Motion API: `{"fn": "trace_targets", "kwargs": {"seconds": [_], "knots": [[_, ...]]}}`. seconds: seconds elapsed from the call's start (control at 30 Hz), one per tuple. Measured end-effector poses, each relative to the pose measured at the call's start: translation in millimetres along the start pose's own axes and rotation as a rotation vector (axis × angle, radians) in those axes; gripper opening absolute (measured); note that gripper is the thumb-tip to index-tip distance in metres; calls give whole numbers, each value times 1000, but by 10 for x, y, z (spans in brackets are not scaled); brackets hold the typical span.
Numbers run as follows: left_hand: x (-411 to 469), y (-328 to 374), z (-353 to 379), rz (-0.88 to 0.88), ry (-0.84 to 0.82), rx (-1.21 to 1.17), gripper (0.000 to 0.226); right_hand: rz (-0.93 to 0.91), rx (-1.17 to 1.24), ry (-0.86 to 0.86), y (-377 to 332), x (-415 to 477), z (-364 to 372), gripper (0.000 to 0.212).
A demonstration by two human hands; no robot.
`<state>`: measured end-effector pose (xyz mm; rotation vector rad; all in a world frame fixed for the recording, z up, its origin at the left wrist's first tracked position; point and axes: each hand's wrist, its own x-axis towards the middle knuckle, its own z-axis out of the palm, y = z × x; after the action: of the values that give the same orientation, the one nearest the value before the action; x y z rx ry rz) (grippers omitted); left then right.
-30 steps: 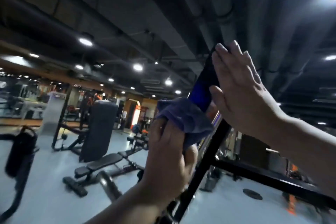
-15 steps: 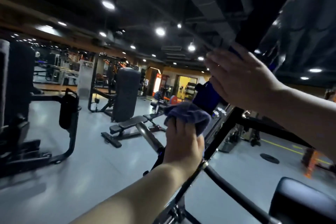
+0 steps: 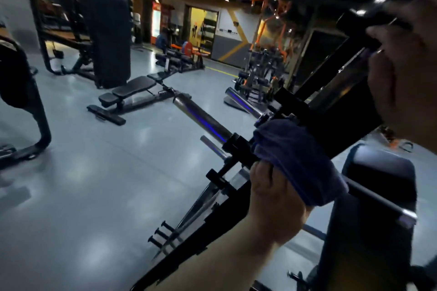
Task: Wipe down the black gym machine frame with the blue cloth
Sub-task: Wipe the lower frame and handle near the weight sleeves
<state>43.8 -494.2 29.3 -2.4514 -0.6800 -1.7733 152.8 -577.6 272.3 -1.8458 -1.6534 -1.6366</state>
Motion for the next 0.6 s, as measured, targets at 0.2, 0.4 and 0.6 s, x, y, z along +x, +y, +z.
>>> {"fn": "trace_targets", "kwargs": {"seconds": [0.2,0.4,0.6], "knots": [[-436,-279,-151,-32,82,-74,46,-26,-74,86,-413,-170,-4,40],[-718,-399,-184,-503,-343,-285,40,51,-205,-48,-490,-169,-104,42],[-292,-269,-551,-760,-348,-429,36,21,-253,-139,-560,-209,-115,42]]}}
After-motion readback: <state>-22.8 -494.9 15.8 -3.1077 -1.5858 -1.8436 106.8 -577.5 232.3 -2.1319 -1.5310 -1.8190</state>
